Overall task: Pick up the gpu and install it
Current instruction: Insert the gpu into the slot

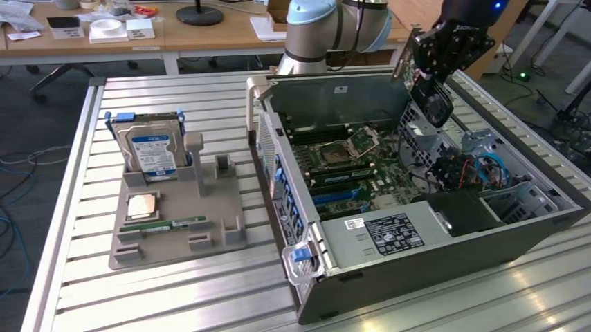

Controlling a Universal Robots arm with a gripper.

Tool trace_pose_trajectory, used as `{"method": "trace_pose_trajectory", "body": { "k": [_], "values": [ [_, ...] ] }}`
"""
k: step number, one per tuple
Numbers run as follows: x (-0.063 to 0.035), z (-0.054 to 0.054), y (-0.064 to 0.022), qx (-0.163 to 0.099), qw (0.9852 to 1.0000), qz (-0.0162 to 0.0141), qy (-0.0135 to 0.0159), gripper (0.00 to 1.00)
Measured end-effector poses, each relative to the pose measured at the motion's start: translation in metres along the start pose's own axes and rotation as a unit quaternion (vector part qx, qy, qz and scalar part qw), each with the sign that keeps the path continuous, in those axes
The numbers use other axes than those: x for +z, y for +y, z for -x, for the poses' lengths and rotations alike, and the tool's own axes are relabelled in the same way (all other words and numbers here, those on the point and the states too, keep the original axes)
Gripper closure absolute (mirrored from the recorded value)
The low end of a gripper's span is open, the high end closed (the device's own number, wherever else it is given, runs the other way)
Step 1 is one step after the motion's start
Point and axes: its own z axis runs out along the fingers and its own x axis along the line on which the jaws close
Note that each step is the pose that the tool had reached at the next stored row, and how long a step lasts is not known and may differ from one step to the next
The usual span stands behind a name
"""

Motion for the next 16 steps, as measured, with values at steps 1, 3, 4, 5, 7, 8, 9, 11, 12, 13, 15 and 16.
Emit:
{"method": "trace_pose_trajectory", "body": {
  "k": [1, 3, 4, 5, 7, 8, 9, 11, 12, 13, 15, 16],
  "values": [
    [0.0001, -0.0001, 0.0, -0.005, 1.0, 0.0002, 0.0004, 0.74],
    [0.0001, 0.0, 0.0, -0.017, 0.9999, 0.0006, 0.0014, 0.74],
    [0.0002, -0.0001, 0.0, -0.024, 0.9997, 0.0008, 0.0019, 0.74],
    [0.0002, -0.0001, 0.0, -0.031, 0.9995, 0.001, 0.0025, 0.74],
    [0.0003, -0.0001, 0.0, -0.046, 0.9989, 0.0014, 0.0038, 0.74],
    [0.0003, -0.0001, 0.0, -0.053, 0.9986, 0.0016, 0.0044, 0.74],
    [0.0004, -0.0001, 0.0, -0.061, 0.9981, 0.0018, 0.005, 0.74],
    [0.0005, -0.0001, 0.0, -0.076, 0.9971, 0.0022, 0.0064, 0.74],
    [0.0005, -0.0001, 0.0, -0.084, 0.9965, 0.0022, 0.007, 0.74],
    [0.0005, -0.0001, -0.0001, -0.092, 0.9957, 0.0023, 0.0077, 0.74],
    [0.0007, -0.0001, -0.0001, -0.107, 0.9942, 0.0027, 0.0089, 0.74],
    [0.0008, -0.0001, -0.0001, -0.114, 0.9934, 0.003, 0.0095, 0.74]
  ]
}}
